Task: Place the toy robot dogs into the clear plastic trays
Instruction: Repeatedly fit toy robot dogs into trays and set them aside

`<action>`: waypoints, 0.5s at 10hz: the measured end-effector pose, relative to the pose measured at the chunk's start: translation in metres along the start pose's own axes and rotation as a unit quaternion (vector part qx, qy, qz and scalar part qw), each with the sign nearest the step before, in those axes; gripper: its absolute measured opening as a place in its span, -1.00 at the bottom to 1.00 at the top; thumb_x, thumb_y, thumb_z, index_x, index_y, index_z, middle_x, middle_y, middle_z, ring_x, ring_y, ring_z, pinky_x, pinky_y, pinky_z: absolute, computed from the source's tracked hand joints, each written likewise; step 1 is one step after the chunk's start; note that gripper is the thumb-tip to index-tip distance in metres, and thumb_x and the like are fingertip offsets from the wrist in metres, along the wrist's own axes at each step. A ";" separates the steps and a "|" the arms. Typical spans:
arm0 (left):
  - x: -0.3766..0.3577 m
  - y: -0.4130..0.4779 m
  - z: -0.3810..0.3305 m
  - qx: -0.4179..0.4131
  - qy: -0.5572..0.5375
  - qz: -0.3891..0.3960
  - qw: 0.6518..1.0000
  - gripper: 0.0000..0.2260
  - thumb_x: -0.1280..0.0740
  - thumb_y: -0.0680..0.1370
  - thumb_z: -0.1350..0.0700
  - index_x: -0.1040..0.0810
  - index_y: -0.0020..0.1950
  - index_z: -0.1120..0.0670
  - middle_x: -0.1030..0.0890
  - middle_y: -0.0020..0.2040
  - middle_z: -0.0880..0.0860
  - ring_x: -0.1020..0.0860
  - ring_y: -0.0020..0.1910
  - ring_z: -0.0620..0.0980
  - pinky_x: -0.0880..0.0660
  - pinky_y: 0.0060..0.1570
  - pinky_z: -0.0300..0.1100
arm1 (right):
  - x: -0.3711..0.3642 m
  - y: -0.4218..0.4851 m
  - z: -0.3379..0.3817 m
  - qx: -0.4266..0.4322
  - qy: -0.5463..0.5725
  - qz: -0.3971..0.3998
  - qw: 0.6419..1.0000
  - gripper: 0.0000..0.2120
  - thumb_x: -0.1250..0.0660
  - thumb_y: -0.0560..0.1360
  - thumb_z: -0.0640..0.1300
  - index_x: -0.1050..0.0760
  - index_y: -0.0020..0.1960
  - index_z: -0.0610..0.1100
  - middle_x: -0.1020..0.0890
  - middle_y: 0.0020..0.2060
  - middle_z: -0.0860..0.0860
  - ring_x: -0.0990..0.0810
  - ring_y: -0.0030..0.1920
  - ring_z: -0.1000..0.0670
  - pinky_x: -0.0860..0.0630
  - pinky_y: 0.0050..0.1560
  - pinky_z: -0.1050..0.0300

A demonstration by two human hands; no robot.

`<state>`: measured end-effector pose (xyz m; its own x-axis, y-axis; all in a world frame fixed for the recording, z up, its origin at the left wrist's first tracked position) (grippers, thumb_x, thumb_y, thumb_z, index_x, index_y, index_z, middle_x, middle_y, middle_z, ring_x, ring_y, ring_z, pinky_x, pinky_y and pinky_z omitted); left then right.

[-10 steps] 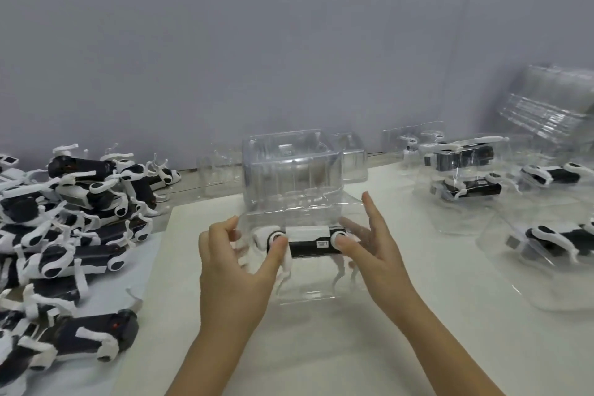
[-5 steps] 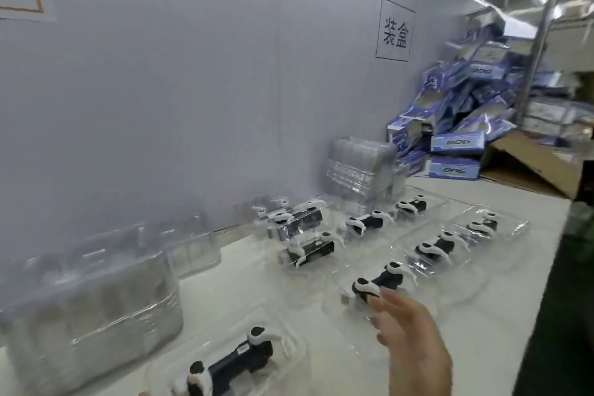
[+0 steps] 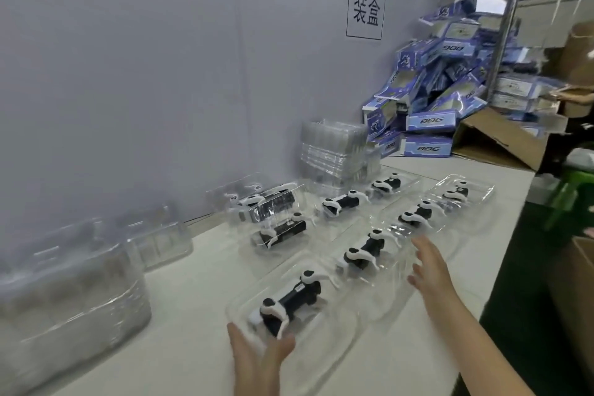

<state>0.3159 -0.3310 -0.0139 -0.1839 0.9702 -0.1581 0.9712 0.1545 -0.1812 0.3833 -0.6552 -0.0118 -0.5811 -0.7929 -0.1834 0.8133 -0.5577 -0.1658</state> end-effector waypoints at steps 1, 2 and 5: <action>-0.029 -0.015 0.001 -0.025 -0.035 -0.025 0.999 -0.49 -0.37 0.55 0.30 -0.16 0.20 -0.16 -0.14 0.28 -0.06 -0.16 0.26 -0.13 -0.13 0.30 -0.23 | -0.005 0.018 0.001 0.013 -0.026 0.010 1.000 -0.44 -0.33 0.55 -0.02 -0.25 0.50 0.00 -0.35 0.42 -0.05 -0.35 0.38 -0.05 -0.32 0.28 0.04; -0.055 -0.022 -0.011 -0.052 -0.068 -0.013 0.996 -0.44 -0.45 0.36 0.14 -0.25 0.24 -0.13 -0.18 0.31 -0.06 -0.23 0.28 -0.14 -0.18 0.23 -0.21 | -0.003 0.027 0.006 0.050 -0.101 -0.008 0.994 -0.39 -0.33 0.57 -0.01 -0.18 0.55 -0.03 -0.31 0.48 -0.11 -0.31 0.45 -0.09 -0.26 0.41 -0.02; -0.081 0.004 -0.004 0.015 -0.065 -0.010 0.998 -0.03 -0.44 0.48 0.04 0.26 0.58 -0.03 0.27 0.58 -0.05 0.22 0.56 -0.12 0.12 0.51 -0.02 | 0.020 0.011 -0.007 0.080 -0.089 -0.053 0.991 -0.46 -0.21 0.60 0.06 -0.19 0.54 0.03 -0.27 0.51 0.00 -0.26 0.48 -0.05 -0.21 0.38 0.01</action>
<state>0.3348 -0.4081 0.0022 -0.2223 0.9343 -0.2787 0.9627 0.1652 -0.2142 0.3802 -0.6750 -0.0235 -0.6604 -0.7509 0.0039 0.7508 -0.6603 -0.0169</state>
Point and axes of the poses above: each hand's wrist, its own y-axis towards the middle knuckle, its own x-axis out of the back of the hand, z = x × y, the point moved 7 cm from there along y, towards the middle knuckle
